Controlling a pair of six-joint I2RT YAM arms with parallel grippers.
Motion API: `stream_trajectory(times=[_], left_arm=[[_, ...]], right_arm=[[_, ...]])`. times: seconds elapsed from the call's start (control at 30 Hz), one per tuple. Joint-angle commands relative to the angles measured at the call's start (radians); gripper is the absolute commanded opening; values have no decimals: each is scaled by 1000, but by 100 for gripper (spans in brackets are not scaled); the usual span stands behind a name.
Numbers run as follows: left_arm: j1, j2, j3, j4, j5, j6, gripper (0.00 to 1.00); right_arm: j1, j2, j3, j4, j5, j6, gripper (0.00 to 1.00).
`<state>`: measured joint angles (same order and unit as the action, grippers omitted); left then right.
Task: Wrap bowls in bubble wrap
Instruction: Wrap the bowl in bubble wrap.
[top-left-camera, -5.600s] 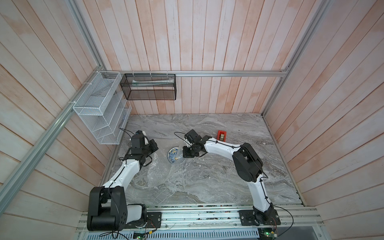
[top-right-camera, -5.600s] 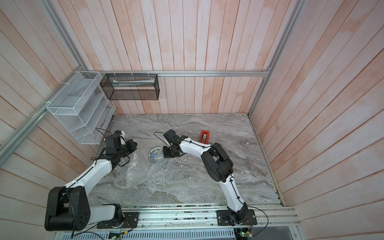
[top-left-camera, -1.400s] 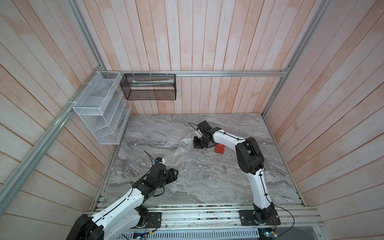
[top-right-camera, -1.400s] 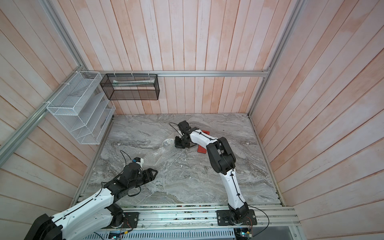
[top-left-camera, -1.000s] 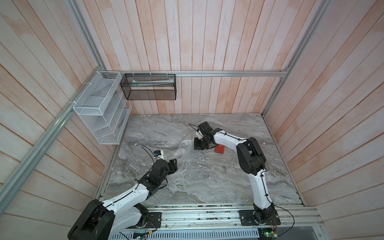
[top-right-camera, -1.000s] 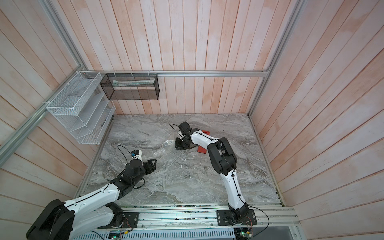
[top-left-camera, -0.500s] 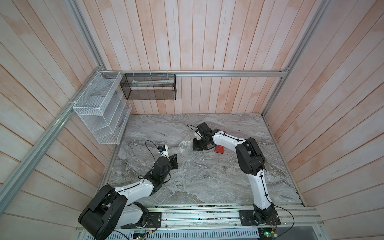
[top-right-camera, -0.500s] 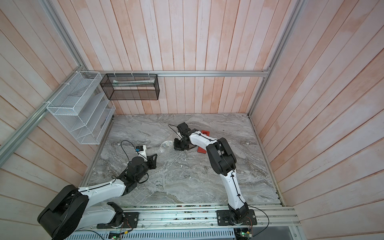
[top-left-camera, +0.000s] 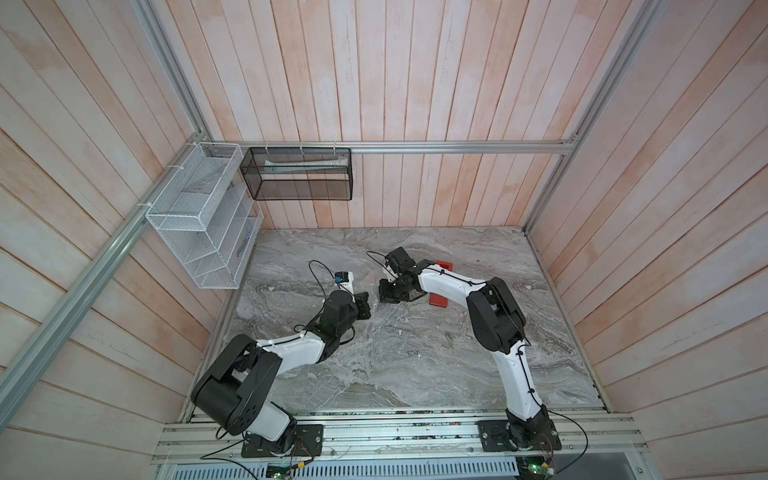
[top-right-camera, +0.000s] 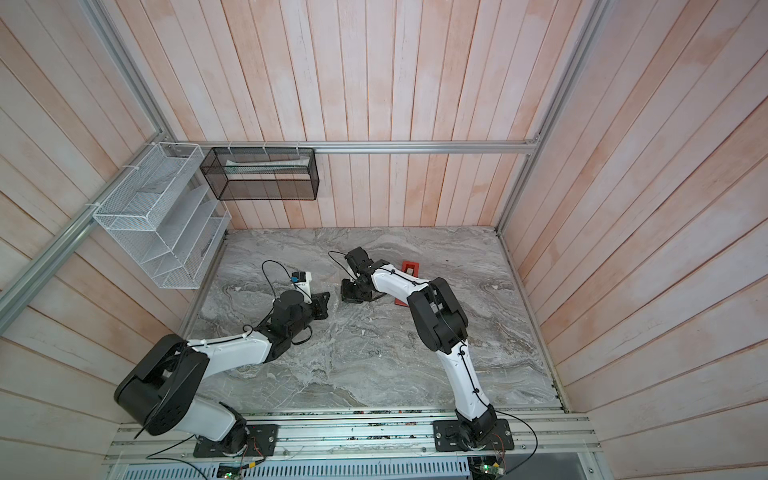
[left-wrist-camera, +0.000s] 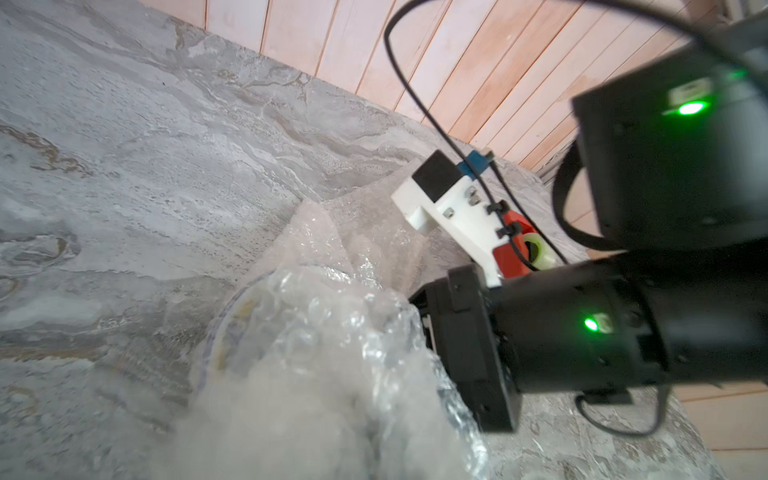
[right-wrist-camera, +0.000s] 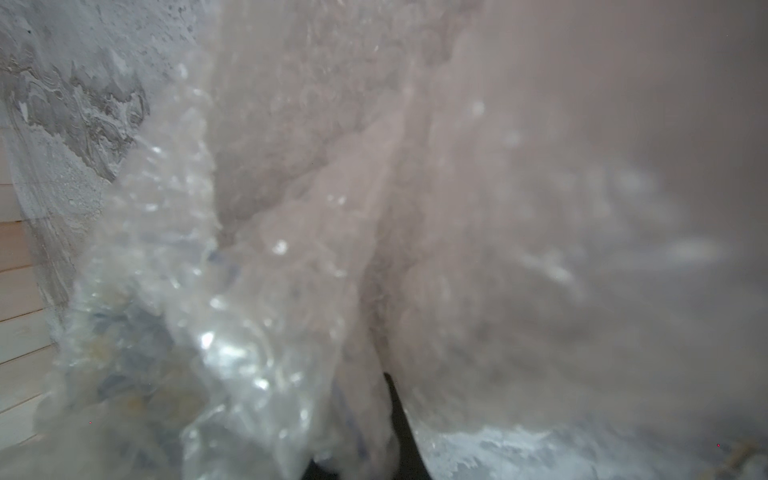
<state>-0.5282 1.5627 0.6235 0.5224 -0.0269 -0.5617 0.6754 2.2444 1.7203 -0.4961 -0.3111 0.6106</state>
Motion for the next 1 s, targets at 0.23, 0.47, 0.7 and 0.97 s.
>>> stream_trajectory(times=[0.23,0.47,0.7,0.97], left_arm=[[56,233,231,-155,90,-39,3],[56,273,281,-271,102,-49,4],[56,303,359,-404,96,-25,5],[56,319,392,-446,90,-21,5]], right_arm=[[16,-21,-48,40,-96,-2,0],[-3,-54,-87,118,-183,24,4],[-55,-92,-116,185,-232,63,25],[-92,-149,-178,269,-297,102,41]])
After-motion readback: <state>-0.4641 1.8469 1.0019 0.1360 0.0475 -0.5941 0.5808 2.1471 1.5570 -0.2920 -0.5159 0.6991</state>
